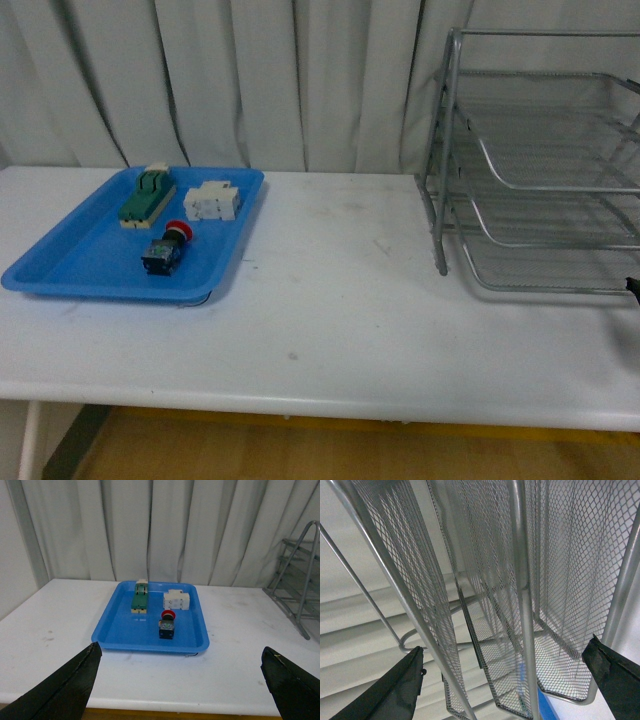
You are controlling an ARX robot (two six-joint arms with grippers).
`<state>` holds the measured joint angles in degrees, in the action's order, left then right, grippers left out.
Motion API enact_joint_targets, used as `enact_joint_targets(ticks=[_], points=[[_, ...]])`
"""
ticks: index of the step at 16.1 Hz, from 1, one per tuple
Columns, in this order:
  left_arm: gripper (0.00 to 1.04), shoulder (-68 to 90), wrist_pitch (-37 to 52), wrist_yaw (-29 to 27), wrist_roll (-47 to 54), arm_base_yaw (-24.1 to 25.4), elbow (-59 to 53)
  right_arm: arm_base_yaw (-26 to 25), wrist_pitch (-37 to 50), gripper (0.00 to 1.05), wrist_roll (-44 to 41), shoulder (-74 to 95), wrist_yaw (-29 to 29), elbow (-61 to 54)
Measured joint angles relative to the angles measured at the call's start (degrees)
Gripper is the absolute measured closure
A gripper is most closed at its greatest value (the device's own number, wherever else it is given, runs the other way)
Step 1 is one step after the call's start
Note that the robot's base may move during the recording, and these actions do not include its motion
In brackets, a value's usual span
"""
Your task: Place button on rack with both arms
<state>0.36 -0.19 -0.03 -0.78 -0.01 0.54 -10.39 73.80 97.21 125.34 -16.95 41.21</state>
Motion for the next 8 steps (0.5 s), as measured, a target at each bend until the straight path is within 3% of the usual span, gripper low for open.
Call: enact_joint_targets(ticks=[8], points=[[0.07,0.0,-0.02,0.02,0.0,0.0,0.0,0.33,-0.24,0.06,-4.35,4.94,-1.33,6.12]])
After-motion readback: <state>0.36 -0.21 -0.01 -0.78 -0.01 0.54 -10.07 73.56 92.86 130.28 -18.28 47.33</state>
